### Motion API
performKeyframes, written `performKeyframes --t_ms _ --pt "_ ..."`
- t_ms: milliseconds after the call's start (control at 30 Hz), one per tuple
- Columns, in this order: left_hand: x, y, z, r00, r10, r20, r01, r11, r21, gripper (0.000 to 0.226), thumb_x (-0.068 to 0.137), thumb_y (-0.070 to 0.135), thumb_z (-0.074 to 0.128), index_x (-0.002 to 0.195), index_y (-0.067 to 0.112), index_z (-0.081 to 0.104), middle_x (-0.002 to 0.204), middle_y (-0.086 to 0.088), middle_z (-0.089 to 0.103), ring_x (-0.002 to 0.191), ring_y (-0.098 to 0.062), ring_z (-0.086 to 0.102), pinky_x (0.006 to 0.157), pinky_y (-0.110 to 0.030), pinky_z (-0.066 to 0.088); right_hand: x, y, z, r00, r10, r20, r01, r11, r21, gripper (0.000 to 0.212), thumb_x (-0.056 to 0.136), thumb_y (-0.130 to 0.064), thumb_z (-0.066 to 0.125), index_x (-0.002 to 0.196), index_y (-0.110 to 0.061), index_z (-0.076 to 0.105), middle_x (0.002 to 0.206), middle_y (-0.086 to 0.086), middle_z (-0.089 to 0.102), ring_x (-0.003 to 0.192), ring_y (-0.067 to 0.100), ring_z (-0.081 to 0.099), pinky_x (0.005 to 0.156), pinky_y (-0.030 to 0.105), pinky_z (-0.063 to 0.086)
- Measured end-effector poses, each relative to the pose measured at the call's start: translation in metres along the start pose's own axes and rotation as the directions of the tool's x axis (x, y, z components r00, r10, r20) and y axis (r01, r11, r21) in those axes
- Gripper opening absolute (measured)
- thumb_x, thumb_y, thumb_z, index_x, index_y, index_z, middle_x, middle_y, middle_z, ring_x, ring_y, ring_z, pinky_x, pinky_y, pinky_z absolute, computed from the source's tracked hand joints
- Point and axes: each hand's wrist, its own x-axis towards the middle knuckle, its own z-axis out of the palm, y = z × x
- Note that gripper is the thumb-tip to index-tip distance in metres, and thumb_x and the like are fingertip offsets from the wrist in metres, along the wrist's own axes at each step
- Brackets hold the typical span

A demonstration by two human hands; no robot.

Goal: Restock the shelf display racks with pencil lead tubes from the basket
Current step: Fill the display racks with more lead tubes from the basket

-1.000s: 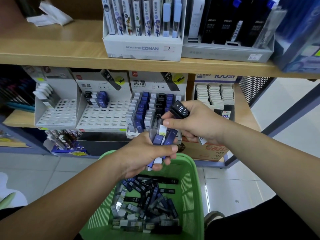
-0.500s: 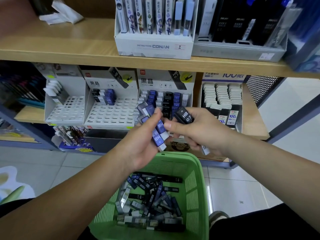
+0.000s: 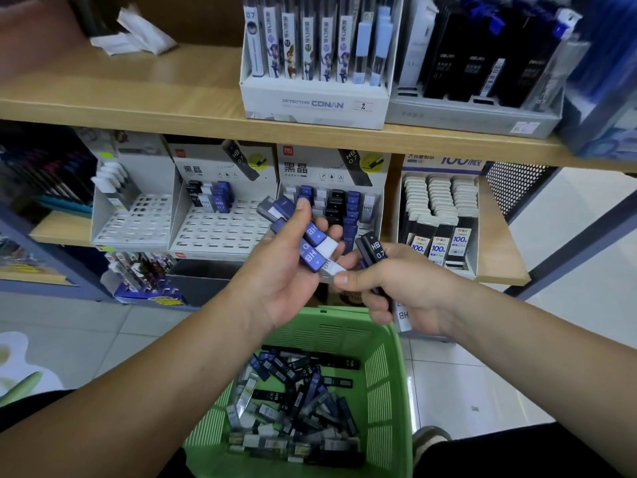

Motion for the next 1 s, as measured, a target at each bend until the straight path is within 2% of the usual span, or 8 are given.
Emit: performKeyframes --t_ms 133,300,433,600,733,867,933,1000 --pt "0.004 0.020 -0.006 0.974 0.096 -0.205 -0.104 0.994 -0.030 0.021 0.098 0.034 0.066 0.093 0.013 0.065 0.075 0.000 0.063 0.068 -0.014 0.064 0.080 -0.037 0.060 -0.001 0.001 -0.008 0.995 0.059 -0.075 -0.059 0.998 -0.001 0.023 0.086 0.006 0.073 0.101 -0.007 0.062 0.083 0.017 0.075 0.042 0.015 0.035 0.042 0.024 0.033" --pt "0.008 0.026 -0.020 0.895 0.205 -0.397 -0.123 0.967 0.222 0.028 0.095 0.039 0.072 0.095 0.013 0.061 0.068 -0.002 0.054 0.066 -0.018 0.055 0.069 -0.034 0.063 0.002 0.005 -0.017 0.986 -0.014 -0.166 0.012 1.000 -0.017 0.023 0.085 0.007 0.073 0.101 -0.005 0.061 0.068 0.019 0.061 0.041 0.018 0.033 0.041 0.024 0.032" --pt "-0.003 0.005 -0.013 0.951 0.119 -0.285 0.004 0.918 0.397 0.025 0.091 0.034 0.078 0.091 0.016 0.062 0.067 -0.002 0.054 0.055 -0.014 0.047 0.052 -0.028 0.044 0.003 0.008 -0.016 0.979 -0.060 -0.197 0.065 0.998 0.020 0.024 0.085 0.005 0.075 0.101 -0.006 0.060 0.052 0.009 0.044 0.042 0.020 0.032 0.041 0.025 0.031" --pt "-0.002 -0.002 -0.009 0.961 0.120 -0.251 -0.008 0.914 0.407 0.017 0.092 0.021 0.078 0.097 0.009 0.067 0.071 -0.005 0.055 0.054 -0.013 0.043 0.047 -0.025 0.035 0.005 0.004 -0.020 0.949 -0.146 -0.279 0.167 0.985 0.053 0.022 0.085 0.004 0.076 0.104 -0.003 0.065 0.065 0.010 0.064 0.042 0.019 0.036 0.040 0.027 0.032" --pt "-0.002 -0.005 -0.015 0.981 -0.026 -0.194 0.119 0.866 0.486 0.038 0.086 0.027 0.084 0.111 0.005 0.066 0.072 -0.003 0.059 0.055 -0.012 0.047 0.047 -0.025 0.039 0.006 -0.009 -0.031 0.881 -0.247 -0.404 0.299 0.952 0.070 0.022 0.086 -0.003 0.079 0.106 -0.005 0.069 0.070 0.005 0.068 0.043 0.019 0.039 0.039 0.028 0.035" --pt "0.001 -0.017 -0.011 0.982 -0.029 -0.187 0.150 0.724 0.674 0.030 0.087 0.034 0.082 0.091 0.014 0.061 0.070 -0.003 0.059 0.056 -0.013 0.051 0.052 -0.028 0.043 0.002 -0.035 -0.044 0.745 -0.502 -0.439 0.349 0.855 -0.384 0.007 0.090 -0.012 0.078 0.094 -0.013 0.073 0.069 -0.003 0.062 0.041 0.003 0.049 0.040 0.015 0.038" --pt "0.004 -0.019 -0.010 0.980 -0.035 -0.194 0.161 0.713 0.683 0.037 0.087 0.041 0.082 0.098 0.015 0.058 0.068 0.000 0.060 0.056 -0.012 0.053 0.051 -0.027 0.043 0.001 -0.045 -0.049 0.698 -0.618 -0.362 0.329 0.725 -0.605 0.004 0.094 -0.017 0.075 0.097 -0.018 0.073 0.075 -0.014 0.060 0.052 -0.016 0.053 0.047 0.003 0.037" --pt "0.007 -0.020 -0.009 0.979 -0.056 -0.197 0.176 0.723 0.668 0.049 0.084 0.043 0.084 0.110 0.014 0.055 0.069 0.001 0.060 0.055 -0.012 0.052 0.048 -0.026 0.041 0.011 -0.047 -0.052 0.665 -0.670 -0.330 0.304 0.647 -0.700 0.008 0.095 -0.021 0.073 0.103 -0.022 0.072 0.081 -0.017 0.061 0.065 -0.019 0.055 0.055 0.000 0.036"
